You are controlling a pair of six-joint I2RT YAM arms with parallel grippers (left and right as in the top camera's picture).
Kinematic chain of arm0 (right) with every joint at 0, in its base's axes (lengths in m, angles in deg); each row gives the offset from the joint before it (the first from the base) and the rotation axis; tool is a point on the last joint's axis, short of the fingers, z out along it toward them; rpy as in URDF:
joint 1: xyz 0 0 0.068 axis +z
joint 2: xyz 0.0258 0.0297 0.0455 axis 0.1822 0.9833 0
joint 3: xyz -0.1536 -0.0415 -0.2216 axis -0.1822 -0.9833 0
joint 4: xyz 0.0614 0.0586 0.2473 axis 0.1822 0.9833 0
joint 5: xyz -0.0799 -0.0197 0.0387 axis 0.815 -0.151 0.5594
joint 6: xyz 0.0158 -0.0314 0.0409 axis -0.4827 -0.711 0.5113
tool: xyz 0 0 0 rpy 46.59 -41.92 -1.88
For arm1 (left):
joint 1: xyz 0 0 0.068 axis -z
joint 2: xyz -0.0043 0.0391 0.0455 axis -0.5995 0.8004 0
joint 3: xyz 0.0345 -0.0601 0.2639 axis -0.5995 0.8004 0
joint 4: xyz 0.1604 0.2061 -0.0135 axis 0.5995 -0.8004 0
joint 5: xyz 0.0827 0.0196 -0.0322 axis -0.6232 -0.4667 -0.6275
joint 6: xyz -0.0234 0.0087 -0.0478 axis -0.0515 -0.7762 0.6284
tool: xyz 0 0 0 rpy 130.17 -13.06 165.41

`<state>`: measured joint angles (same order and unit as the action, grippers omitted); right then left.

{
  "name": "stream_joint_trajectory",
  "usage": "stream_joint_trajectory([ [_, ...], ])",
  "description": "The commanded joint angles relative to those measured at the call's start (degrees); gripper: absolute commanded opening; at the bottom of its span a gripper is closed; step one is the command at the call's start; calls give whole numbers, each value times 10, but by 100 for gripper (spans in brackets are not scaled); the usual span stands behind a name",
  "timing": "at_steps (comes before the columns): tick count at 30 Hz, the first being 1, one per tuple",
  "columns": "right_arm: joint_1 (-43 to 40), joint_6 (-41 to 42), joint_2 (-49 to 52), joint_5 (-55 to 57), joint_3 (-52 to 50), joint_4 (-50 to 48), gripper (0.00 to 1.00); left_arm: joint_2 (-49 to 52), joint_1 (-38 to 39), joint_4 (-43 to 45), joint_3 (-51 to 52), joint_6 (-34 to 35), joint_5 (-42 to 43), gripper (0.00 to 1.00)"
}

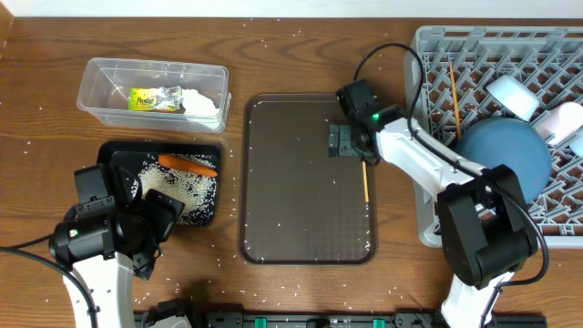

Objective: Sort waste into correct bins and load items into the dishwasher rack
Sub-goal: 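Move the right gripper back to the remaining chopstick and grasp it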

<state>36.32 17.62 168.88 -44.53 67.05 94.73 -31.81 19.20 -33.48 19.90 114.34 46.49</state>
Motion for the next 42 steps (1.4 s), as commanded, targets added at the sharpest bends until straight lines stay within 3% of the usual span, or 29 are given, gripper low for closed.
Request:
stream_joint_trajectory([
  [1,-3,21,-9,17,-26,-24,99,-3,-3,-3,-2,-3,-7,98],
  [20,-4,21,-14,25,-62,-68,99,-3,-3,-3,-2,-3,-7,98],
  [28,7,21,-105,22,-40,-13,99,-3,-3,-3,-2,-3,-7,98],
  [34,35,4,-132,9,-41,-24,78,-3,-3,-3,-2,-3,-7,98],
  [42,35,7,-46,27,-42,-70,79,-3,-3,-3,-2,-3,-7,98],
])
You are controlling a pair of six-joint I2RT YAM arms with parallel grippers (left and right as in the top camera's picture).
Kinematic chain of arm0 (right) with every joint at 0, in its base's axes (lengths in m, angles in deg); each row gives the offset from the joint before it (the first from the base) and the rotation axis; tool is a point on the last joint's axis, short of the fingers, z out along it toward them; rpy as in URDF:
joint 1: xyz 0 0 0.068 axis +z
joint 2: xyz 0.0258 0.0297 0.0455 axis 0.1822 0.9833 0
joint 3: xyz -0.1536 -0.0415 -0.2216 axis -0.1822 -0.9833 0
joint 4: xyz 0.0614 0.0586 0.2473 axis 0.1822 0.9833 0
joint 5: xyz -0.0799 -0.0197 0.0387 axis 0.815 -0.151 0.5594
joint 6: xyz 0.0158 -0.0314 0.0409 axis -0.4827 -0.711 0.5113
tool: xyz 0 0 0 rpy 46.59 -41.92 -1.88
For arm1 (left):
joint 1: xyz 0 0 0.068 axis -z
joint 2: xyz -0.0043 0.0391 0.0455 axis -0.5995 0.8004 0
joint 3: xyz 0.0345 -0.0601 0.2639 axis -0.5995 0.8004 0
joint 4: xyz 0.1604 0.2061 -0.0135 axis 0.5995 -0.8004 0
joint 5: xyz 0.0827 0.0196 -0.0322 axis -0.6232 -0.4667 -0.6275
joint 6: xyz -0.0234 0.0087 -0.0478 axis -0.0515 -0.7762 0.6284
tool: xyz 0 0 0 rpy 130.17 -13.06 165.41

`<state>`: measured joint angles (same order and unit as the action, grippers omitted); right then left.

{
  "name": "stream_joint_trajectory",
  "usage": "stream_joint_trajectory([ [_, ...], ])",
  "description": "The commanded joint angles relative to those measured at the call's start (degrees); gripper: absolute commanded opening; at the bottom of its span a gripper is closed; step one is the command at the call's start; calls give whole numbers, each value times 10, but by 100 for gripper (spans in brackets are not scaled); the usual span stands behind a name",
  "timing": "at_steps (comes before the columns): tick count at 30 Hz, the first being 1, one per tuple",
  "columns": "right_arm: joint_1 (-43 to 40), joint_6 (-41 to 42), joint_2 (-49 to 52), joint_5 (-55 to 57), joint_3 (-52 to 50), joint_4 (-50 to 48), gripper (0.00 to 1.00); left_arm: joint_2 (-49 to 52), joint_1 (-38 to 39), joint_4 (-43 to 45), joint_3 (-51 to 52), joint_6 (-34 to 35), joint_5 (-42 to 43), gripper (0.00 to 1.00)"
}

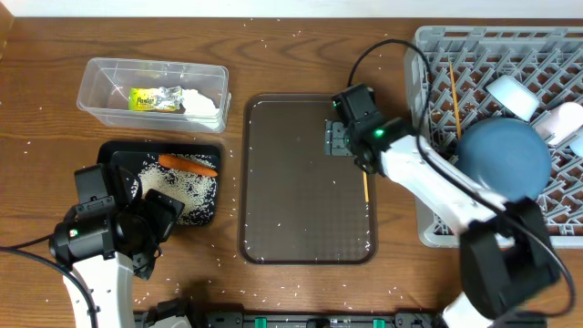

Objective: Sort waste into correct bins and load items into the dishwasher rack
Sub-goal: 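Move the right gripper back to the remaining chopstick and grasp it, then carry the wooden chopstick right and drop it into the dish rack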

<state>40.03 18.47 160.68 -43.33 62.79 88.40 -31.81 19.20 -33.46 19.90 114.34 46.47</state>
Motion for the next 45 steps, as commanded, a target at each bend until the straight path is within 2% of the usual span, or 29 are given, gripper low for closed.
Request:
stream_joint_trajectory([
  [1,-4,-2,44,15,1,-12,79,-3,-3,-3,-2,-3,-7,98],
  [27,-11,-2,110,2,0,-26,80,-3,-3,-3,-2,-3,-7,98],
  [29,-11,-2,110,2,0,-26,72,-3,-3,-3,-2,-3,-7,98],
  [33,-10,-2,118,2,-1,-27,47,-3,-3,-3,-2,-3,-7,98],
  [36,-10,-2,129,2,-1,-28,36,-3,-3,-3,-2,-3,-7,98],
  [41,-11,-2,134,1,-1,-31,4,-3,-3,-3,-2,-3,-7,98],
  [42,-11,-2,130,-1,-1,-29,1,-3,-3,-3,-2,-3,-7,98],
  [45,-11,-6,109,-13,-1,-22,1,-3,-3,-3,-2,-3,-7,98],
])
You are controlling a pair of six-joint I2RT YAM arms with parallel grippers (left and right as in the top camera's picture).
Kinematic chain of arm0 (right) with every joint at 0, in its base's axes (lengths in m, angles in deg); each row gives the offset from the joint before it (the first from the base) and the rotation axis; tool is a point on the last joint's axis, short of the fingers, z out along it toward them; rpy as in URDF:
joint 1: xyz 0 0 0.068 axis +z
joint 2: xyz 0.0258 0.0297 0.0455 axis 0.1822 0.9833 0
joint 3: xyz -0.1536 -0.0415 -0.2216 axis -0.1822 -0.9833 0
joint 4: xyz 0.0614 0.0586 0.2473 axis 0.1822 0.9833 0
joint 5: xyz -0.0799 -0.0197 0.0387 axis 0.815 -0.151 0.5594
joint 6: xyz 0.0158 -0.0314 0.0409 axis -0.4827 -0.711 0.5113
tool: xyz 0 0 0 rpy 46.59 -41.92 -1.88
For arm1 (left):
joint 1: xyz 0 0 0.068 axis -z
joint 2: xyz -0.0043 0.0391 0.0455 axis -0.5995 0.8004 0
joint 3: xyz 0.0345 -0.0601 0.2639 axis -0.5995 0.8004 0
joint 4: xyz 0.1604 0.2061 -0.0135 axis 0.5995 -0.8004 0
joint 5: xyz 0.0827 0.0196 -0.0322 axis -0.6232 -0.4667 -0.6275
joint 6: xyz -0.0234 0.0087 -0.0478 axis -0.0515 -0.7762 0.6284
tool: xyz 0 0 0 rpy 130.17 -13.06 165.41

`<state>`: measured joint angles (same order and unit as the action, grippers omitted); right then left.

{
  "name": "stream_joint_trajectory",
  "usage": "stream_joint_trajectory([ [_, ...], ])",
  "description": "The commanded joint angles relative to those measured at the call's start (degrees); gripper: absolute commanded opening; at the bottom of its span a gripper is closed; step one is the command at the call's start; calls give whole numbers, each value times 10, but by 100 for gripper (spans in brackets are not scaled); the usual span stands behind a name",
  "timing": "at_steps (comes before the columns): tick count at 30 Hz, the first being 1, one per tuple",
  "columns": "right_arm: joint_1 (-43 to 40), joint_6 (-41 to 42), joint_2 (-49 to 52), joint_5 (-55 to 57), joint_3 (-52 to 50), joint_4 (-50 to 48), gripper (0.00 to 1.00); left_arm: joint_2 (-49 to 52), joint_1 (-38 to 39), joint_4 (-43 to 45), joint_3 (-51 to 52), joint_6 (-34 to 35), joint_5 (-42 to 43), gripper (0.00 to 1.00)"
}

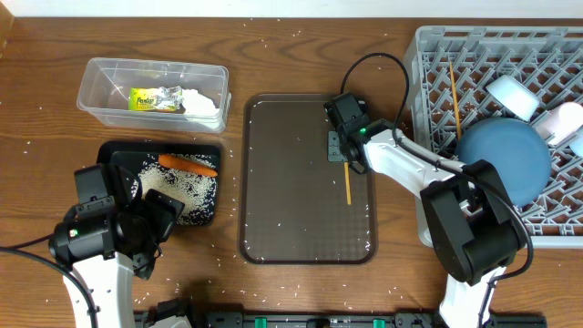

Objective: Sort waste into correct bins and load items into the dishwasher rack
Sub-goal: 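Carry the wooden chopstick right and drop it into the dish rack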

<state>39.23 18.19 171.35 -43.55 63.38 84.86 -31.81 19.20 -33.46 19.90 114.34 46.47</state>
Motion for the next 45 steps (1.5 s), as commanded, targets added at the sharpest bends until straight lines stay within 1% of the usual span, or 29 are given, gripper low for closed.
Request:
stream_joint_trajectory([
  [1,-3,-7,-7,-19,-7,14,1,-3,-3,-3,-2,-3,-7,98],
  [5,-7,-12,-75,-45,-6,13,1,-3,-3,-3,-2,-3,-7,98],
  [10,-27,-26,-181,-17,-6,11,1,-3,-3,-3,-2,-3,-7,98],
  [14,-66,-54,-259,10,-6,8,1,-3,-3,-3,-2,-3,-7,98],
  [17,-116,-103,-300,11,-6,2,1,-3,-3,-3,-2,-3,-7,98],
  [21,-192,-160,-313,2,-6,1,1,-3,-3,-3,-2,-3,-7,98],
  [25,-255,-217,-301,-36,-6,-5,1,-3,-3,-3,-2,-3,-7,98],
  [29,-292,-223,-282,-44,-6,-16,1,-3,-3,-3,-2,-3,-7,98],
  [32,-303,-232,-264,-75,-6,-22,2,-3,-3,-3,-2,-3,-7,98],
  [35,-301,-233,-244,-97,-6,-30,7,-3,-3,-3,-2,-3,-7,98],
  [37,-300,-228,-231,-108,-6,-37,17,-3,-3,-3,-2,-3,-7,98],
  [39,-299,-217,-221,-117,-6,-40,22,-3,-3,-3,-2,-3,-7,98],
  [40,-298,-210,-217,-119,-6,-40,27,-3,-3,-3,-2,-3,-7,98],
  [41,-298,-205,-217,-118,-6,-40,38,-3,-3,-3,-2,-3,-7,98],
  [42,-298,-202,-217,-119,-6,-40,43,-3,-3,-3,-2,-3,-7,98],
  [44,-296,-191,-218,-118,-6,-38,45,-3,-3,-3,-2,-3,-7,98],
  [45,-295,-186,-220,-119,-6,-36,49,-3,-3,-3,-2,-3,-7,98],
])
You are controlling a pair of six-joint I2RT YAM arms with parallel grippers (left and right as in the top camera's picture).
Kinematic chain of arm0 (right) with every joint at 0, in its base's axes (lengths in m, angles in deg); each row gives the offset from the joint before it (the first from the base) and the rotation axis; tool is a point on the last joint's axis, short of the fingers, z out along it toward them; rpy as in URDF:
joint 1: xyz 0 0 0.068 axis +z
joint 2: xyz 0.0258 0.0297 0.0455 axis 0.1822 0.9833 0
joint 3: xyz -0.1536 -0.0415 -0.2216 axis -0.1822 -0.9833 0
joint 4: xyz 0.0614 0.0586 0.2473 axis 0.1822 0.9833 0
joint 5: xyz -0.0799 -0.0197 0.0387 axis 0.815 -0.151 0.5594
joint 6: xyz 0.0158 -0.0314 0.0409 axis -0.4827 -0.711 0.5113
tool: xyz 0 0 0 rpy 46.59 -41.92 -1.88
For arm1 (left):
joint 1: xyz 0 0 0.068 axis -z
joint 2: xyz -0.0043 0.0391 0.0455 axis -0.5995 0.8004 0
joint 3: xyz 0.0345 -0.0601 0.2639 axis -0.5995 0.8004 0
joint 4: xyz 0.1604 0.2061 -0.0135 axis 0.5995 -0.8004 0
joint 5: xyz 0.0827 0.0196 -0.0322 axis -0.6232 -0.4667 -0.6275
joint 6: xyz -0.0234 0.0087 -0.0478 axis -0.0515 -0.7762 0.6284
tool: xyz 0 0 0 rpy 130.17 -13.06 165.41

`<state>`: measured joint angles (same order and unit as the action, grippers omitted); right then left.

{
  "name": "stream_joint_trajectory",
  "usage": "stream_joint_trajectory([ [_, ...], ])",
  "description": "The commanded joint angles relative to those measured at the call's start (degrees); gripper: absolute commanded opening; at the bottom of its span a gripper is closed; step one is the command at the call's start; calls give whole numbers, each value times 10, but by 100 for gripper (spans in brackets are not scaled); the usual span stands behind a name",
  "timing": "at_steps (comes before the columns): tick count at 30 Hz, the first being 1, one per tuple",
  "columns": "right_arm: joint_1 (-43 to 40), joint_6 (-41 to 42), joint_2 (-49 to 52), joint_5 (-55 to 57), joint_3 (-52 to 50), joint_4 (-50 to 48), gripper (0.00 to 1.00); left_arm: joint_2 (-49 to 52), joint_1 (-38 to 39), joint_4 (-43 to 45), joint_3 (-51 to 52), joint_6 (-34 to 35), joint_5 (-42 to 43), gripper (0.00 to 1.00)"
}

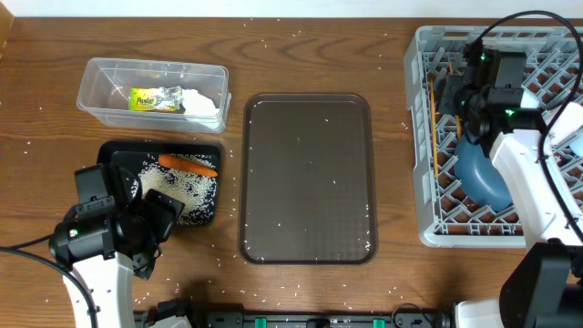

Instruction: Sort waste into correct bins and load items into the dishwasher rack

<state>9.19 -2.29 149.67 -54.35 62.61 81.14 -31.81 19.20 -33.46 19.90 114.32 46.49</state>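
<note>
My right gripper reaches over the left part of the grey dishwasher rack. An orange chopstick stands lengthwise at its fingertips, along the rack's left wall, and the jaws look closed on it. A blue bowl lies in the rack, partly under my right arm. The brown serving tray in the middle holds only crumbs. My left gripper rests open at the lower right corner of the black tray, which holds rice and a carrot piece.
A clear plastic bin at the back left holds a wrapper and crumpled white paper. A white cup sits at the rack's right edge. Rice grains are scattered over the wooden table.
My right gripper left the serving tray, where it was on the chopstick's upper end, and is now over the rack with the chopstick. The tray no longer holds it. The left arm stayed put.
First my right gripper was at the serving tray's right rim, above a chopstick lying along that rim. It stayed there, then the chopstick lay further inside the tray under the fingers. Now the chopstick is at the rack's left side. The left arm never moved.
</note>
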Motion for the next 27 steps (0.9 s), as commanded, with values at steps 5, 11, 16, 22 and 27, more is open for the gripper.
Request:
stream_joint_trajectory([
  [5,6,54,-31,-17,2,43,88,-3,-3,-3,-2,-3,-7,98],
  [11,6,89,-129,-82,2,156,99,-3,-3,-3,-2,-3,-7,98],
  [16,11,110,-228,-81,-18,289,99,-3,-3,-3,-2,-3,-7,98],
  [22,70,141,-389,-46,-162,307,99,-3,-3,-3,-2,-3,-7,98],
  [27,91,258,-550,57,-283,298,99,-3,-3,-3,-2,-3,-7,98],
])
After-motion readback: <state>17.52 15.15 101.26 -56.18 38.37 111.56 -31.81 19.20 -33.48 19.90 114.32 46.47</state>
